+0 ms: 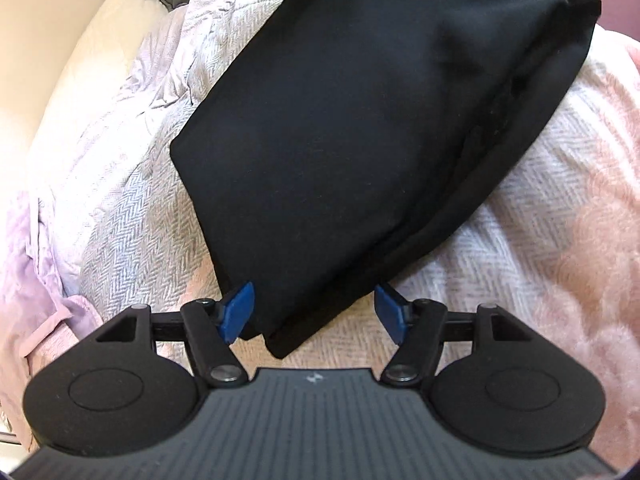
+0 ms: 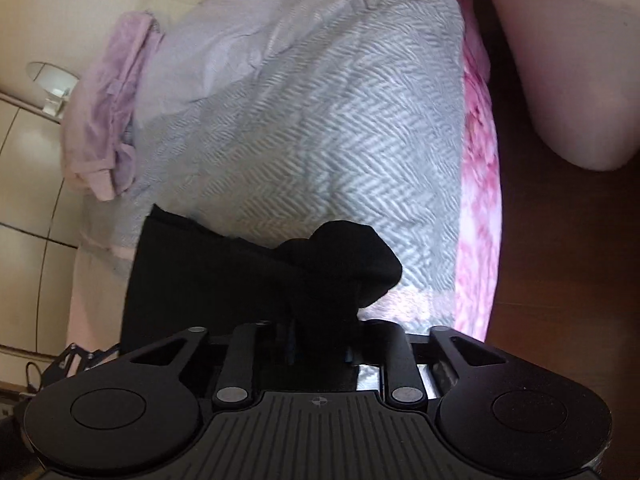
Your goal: Fold clothes
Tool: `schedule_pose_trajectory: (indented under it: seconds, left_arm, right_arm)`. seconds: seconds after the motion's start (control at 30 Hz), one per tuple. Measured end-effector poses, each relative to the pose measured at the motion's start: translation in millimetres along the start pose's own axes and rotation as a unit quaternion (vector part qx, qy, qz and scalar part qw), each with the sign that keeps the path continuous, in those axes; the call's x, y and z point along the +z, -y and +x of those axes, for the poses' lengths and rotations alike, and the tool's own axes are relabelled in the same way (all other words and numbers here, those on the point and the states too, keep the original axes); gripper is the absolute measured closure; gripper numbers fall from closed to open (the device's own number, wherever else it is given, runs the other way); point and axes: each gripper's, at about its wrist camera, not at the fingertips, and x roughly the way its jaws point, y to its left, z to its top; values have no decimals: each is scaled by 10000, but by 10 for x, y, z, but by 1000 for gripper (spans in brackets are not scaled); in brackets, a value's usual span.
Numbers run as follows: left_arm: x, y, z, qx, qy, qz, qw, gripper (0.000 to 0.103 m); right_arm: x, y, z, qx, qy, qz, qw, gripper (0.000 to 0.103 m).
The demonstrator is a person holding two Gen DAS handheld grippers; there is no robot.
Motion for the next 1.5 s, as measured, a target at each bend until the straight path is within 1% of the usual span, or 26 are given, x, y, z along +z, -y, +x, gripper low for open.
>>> schedule_pose_trajectory:
  seconds: [0.03,0.1,0.13,0.17,0.23,0.27,0.33,0.4,0.47,0.57,0.67,0.77,0.87,0.93,1.0,1.07,1.1,1.13,1.17,1.2,1.23,1.27,1.3,1.33,1.4,1.5]
  left_arm:
    - [-7,7,-33,47,10,51,10000,40]
    - [-25,54,-89,212,110,219,9995,40]
    - [-34,84,-115,307,174,314,9989,39]
    - [-43,127,-131,401,257,455,9978,38]
    - [-59,249,-130,596,459,852,9935,30]
    - [-62,318,-112,707,550,1074,9902,28]
    - [-54,433,-55,901,675,1418,9835,25]
    - [-4,532,41,1072,719,1652,9778,25]
    - [45,631,137,1241,763,1883,9712,25]
    - [78,695,291,1404,708,2060,9658,25]
    - [114,678,408,1520,703,2071,9639,24]
    - [121,677,454,1627,764,2141,9601,24]
    - [29,681,471,1688,843,2289,9550,24]
    - [24,677,519,1726,885,2381,9517,25]
    - [65,671,592,1706,858,2431,9510,27]
    - [137,632,665,1555,720,2357,9566,38]
    - [178,604,686,1443,630,2289,9606,53]
    - [225,566,680,1316,542,2195,9652,62]
    - [270,527,662,1214,483,2109,9687,65]
    - [309,489,630,1140,447,2033,9714,71]
    - [321,463,577,1108,444,1979,9729,77]
    - [324,436,510,1080,459,1940,9740,78]
    - [334,402,430,1040,481,1903,9750,80]
    - [351,371,343,990,495,1861,9763,82]
    - [428,284,141,797,501,1595,9827,83]
    - [576,99,-212,433,509,862,9940,84]
  right_arm:
    - [-52,-3,-61,-29,140,-6,9999,61]
    - [-197,-17,-225,-141,460,88,9988,50]
    - [-282,-38,-311,-232,615,120,9978,47]
    - [-428,-143,-346,-309,664,-166,9972,47]
    - [-764,-410,-379,-444,686,-958,9920,47]
    - [-931,-544,-396,-510,695,-1352,9871,46]
    - [-1267,-812,-429,-640,709,-2132,9723,40]
    - [-1602,-1079,-462,-766,719,-2899,9513,21]
    - [-1938,-1347,-495,-886,725,-3647,9240,21]
    - [-2440,-1601,-112,-1030,446,-4564,8827,21]
    - [-2808,-1725,305,-1530,454,-5445,8234,21]
    - [-2938,-1723,615,-2152,592,-5944,7726,22]
    - [-2902,-1654,674,-2529,690,-6187,7406,36]
    - [-2856,-1607,624,-2562,782,-6286,7301,41]
    - [-2882,-1600,631,-2561,771,-6466,7144,43]
    - [-2926,-1610,753,-2571,608,-6620,7014,45]
    - [-2945,-1621,824,-2569,496,-6699,6948,45]
    - [-2946,-1633,873,-2568,435,-6761,6893,46]
    - [-2943,-1645,912,-2569,395,-6815,6841,52]
    - [-2906,-1659,915,-2547,337,-6810,6857,62]
    - [-2849,-1679,878,-2494,290,-6748,6940,68]
    - [-2797,-1712,817,-2430,267,-6703,7007,84]
    - [-2749,-1750,750,-2365,252,-6668,7063,89]
    - [-2696,-1791,654,-2306,250,-6638,7111,90]
    - [-2569,-1872,425,-2226,238,-6587,7183,92]
    - [-2344,-2006,8,-2120,182,-6537,7263,92]
